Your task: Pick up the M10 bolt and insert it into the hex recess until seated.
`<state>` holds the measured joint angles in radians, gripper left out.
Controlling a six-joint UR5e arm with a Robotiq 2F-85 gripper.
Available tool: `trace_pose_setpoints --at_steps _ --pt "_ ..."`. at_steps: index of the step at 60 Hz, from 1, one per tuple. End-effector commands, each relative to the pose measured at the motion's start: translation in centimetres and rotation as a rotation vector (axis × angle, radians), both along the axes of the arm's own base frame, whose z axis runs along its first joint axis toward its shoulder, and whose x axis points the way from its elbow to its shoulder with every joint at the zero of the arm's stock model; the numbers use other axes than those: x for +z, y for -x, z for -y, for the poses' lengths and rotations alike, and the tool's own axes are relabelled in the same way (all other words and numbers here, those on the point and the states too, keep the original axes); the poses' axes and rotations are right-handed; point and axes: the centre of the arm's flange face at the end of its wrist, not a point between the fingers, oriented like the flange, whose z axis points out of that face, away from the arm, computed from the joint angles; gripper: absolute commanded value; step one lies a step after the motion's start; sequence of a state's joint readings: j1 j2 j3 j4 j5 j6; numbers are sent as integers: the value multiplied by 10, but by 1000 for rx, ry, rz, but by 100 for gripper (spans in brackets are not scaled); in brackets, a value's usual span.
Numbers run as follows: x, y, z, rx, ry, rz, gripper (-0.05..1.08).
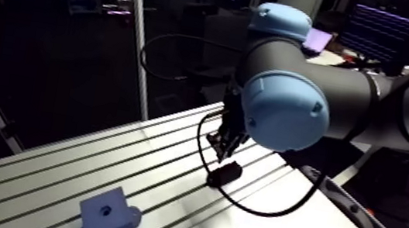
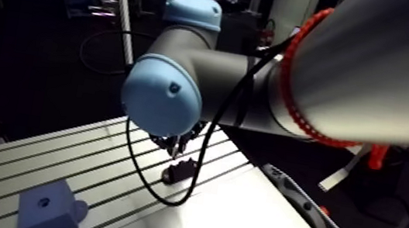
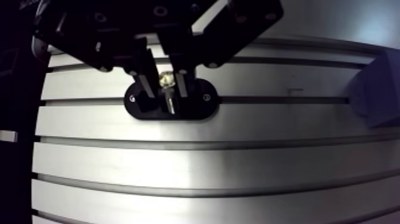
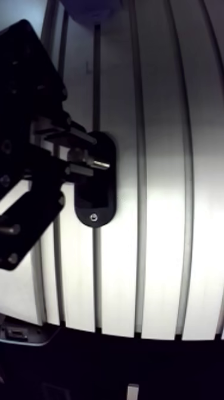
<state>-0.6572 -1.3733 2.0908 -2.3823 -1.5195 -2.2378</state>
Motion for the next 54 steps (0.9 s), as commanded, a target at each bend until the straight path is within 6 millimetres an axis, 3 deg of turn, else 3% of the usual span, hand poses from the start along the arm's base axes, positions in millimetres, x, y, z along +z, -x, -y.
trace_pose_setpoints --at_steps 1,18,28,39,46,48,54 --pt "29 6 5 10 -4 -11 72" --pt "80 24 41 -61 28 53 72" --pt "117 39 88 -75 -56 189 72" --pt "148 54 125 -70 -44 250 72" --pt "151 61 143 -64 -40 286 72" --pt "152 64 165 -51 -38 300 72" --pt "157 68 194 -46 -47 284 72"
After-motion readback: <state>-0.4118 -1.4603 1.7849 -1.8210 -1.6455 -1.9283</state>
